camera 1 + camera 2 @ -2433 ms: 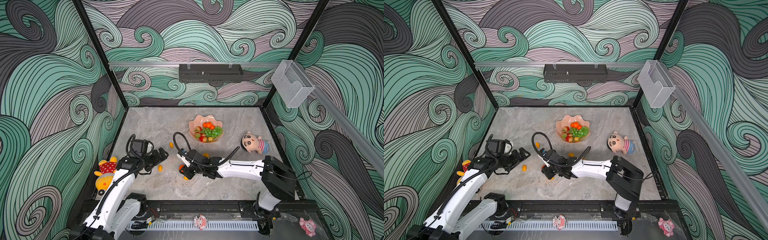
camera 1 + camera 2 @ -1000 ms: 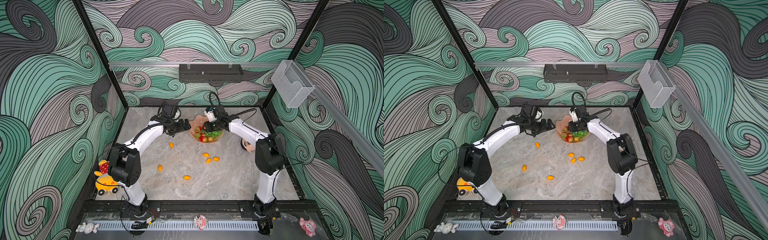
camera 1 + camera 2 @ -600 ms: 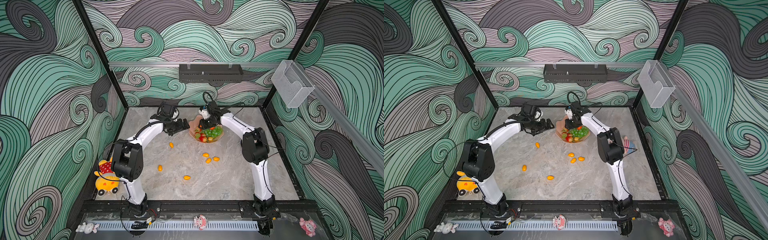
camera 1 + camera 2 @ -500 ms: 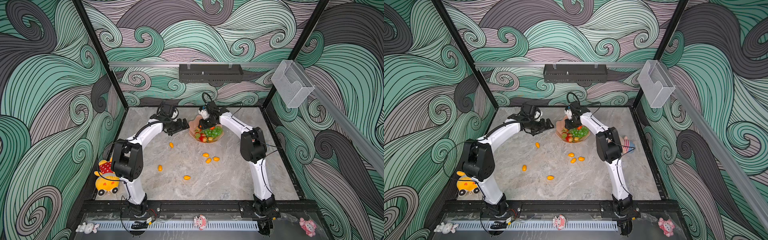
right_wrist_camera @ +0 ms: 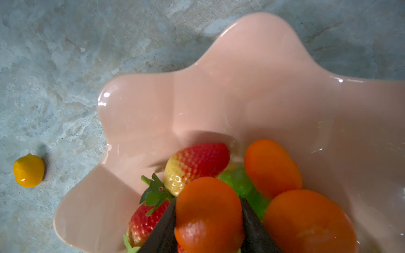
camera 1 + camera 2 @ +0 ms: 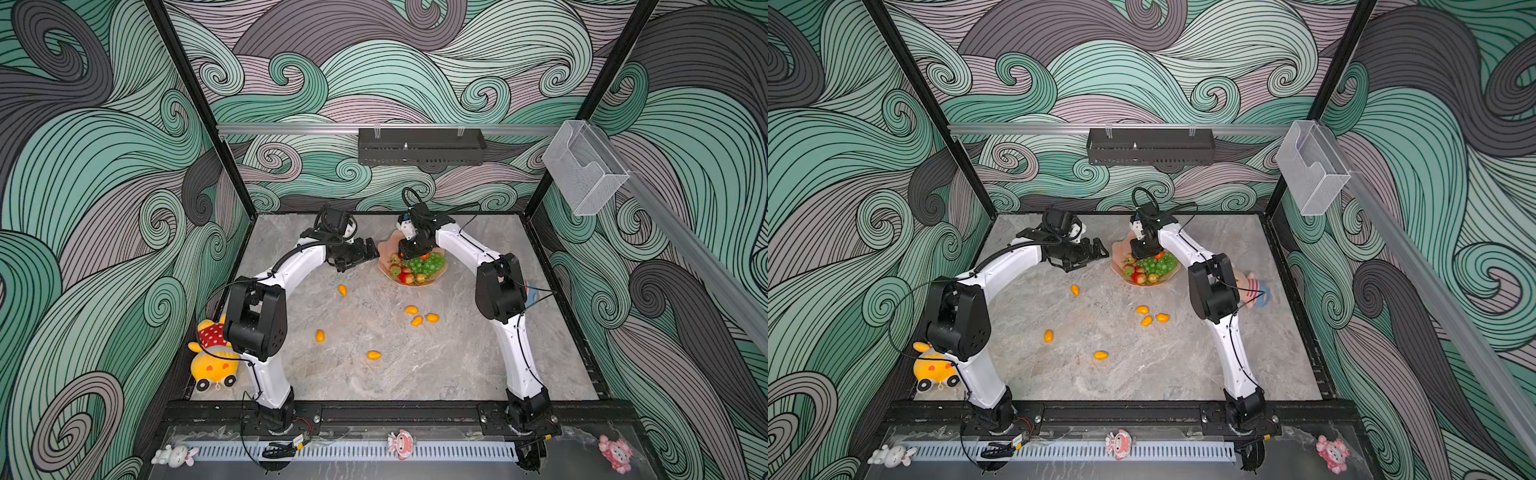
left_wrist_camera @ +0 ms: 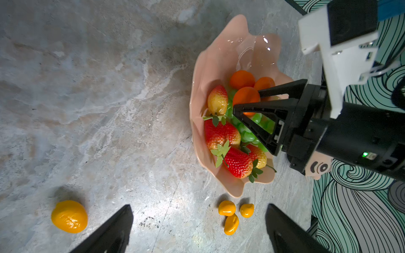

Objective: Arrange fruit in a fruit bowl
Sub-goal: Place the fruit in the fruit bowl.

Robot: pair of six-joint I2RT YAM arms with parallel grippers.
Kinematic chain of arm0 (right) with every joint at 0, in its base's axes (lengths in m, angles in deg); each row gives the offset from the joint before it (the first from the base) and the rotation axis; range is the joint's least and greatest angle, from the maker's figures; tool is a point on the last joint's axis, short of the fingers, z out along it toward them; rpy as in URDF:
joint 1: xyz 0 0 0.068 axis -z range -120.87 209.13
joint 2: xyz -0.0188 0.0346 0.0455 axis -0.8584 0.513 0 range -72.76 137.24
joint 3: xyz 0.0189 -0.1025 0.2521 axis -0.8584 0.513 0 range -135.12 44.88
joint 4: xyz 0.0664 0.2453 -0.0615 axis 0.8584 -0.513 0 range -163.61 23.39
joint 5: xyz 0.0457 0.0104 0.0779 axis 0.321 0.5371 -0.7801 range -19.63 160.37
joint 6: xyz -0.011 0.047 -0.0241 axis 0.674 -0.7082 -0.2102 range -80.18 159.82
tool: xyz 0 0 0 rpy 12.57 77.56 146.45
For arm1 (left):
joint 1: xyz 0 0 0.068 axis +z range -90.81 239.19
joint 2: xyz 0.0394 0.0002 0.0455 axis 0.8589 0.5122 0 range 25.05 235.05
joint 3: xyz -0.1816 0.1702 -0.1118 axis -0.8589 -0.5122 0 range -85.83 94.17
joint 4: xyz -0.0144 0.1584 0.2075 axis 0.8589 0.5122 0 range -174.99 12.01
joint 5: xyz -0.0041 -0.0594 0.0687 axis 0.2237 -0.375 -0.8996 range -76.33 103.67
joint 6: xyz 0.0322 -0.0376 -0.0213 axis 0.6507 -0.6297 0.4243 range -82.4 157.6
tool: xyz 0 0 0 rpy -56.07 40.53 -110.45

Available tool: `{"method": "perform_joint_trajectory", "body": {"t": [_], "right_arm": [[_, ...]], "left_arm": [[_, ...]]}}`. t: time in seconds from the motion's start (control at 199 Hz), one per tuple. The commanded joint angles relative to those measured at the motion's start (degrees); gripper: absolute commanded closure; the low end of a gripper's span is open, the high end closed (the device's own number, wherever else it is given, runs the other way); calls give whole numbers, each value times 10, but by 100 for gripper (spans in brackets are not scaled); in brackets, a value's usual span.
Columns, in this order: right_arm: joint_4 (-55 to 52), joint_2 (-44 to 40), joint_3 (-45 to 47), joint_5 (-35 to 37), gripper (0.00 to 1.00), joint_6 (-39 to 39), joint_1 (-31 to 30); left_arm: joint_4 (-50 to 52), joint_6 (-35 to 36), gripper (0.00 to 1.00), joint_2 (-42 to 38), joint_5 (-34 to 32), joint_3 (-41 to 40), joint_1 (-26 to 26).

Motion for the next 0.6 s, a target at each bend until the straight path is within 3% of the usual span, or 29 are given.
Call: {"method": "perform_joint_trajectory", "body": {"t": [0.0, 0.427, 0.598], "right_arm": [[-14, 6, -21, 7, 54, 2, -1], [-22, -52, -19, 10, 49, -6, -8], [33, -142, 87, 33, 49, -18, -27]], "left_arm": [[5, -1, 3, 9, 9, 19, 6], [17, 10, 2, -29, -10, 2, 7], [28, 11, 2, -89, -36, -34, 0]]}}
